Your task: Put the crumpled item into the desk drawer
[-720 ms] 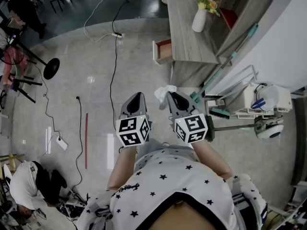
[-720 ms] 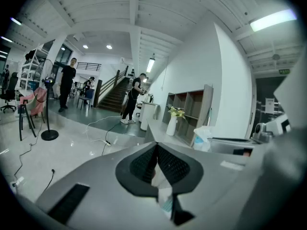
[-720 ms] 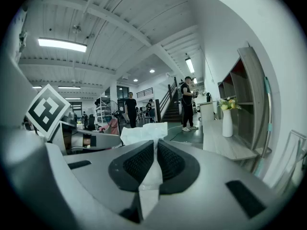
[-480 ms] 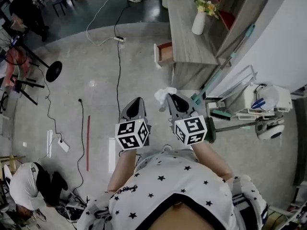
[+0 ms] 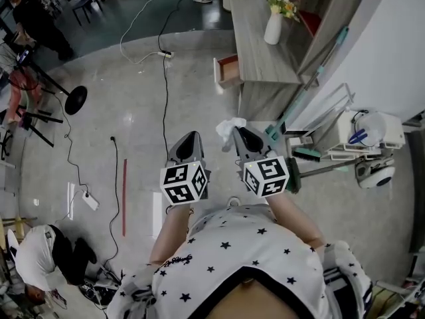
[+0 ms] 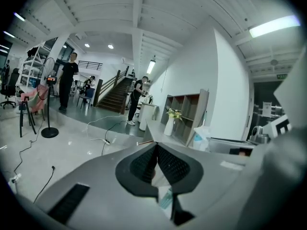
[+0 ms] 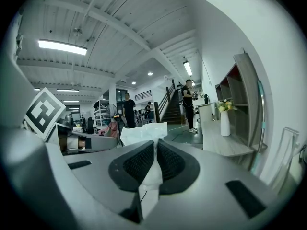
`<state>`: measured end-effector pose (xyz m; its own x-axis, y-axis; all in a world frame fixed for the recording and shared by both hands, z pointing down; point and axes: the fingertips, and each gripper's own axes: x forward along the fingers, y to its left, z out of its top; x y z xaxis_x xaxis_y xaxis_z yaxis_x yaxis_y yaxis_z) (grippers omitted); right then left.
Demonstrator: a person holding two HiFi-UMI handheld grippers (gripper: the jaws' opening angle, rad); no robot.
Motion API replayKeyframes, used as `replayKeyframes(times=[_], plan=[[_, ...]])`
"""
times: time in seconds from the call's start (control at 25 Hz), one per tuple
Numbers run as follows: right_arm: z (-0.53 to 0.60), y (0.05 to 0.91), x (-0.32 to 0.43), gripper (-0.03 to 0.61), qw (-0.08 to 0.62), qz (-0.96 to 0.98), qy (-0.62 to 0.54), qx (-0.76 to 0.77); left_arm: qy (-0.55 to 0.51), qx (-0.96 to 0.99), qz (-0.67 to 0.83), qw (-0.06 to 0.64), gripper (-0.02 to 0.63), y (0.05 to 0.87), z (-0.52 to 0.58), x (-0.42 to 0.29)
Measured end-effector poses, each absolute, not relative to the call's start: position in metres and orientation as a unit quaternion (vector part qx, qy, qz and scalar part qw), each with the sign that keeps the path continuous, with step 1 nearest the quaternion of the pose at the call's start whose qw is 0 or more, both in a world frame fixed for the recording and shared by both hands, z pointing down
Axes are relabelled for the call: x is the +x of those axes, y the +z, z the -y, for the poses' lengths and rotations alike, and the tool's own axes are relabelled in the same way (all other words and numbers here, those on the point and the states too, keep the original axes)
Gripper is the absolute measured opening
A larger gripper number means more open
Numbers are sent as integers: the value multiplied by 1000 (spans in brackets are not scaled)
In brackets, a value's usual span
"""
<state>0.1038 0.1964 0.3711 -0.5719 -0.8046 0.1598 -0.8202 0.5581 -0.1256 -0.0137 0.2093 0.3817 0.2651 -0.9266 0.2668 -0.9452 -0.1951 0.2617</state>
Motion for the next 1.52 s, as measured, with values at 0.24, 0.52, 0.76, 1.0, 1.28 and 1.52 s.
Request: replayKeyframes(times=[0.24,0.52,0.76,1.0,1.28,1.52], plan=[[-199,374,108,15,39,881,105,460,23,772,605,191,12,382,-213,-7],[-203,379,120,18,33,883,114,454,21,770,607,193,12,387,-219,9],[-204,388,123,21,41,887,125,443,27,761,614,207,12,398,-224,14],[-192,392,113,23,49,894,128,428,20,754,620,217,12,398,-210,9],[-149,395,102,23,54,891,123,433,14,756,618,216,12,399,-166,-4],[-93,398,81,23,57,884,122,448,18,761,609,224,12,406,-109,-25]])
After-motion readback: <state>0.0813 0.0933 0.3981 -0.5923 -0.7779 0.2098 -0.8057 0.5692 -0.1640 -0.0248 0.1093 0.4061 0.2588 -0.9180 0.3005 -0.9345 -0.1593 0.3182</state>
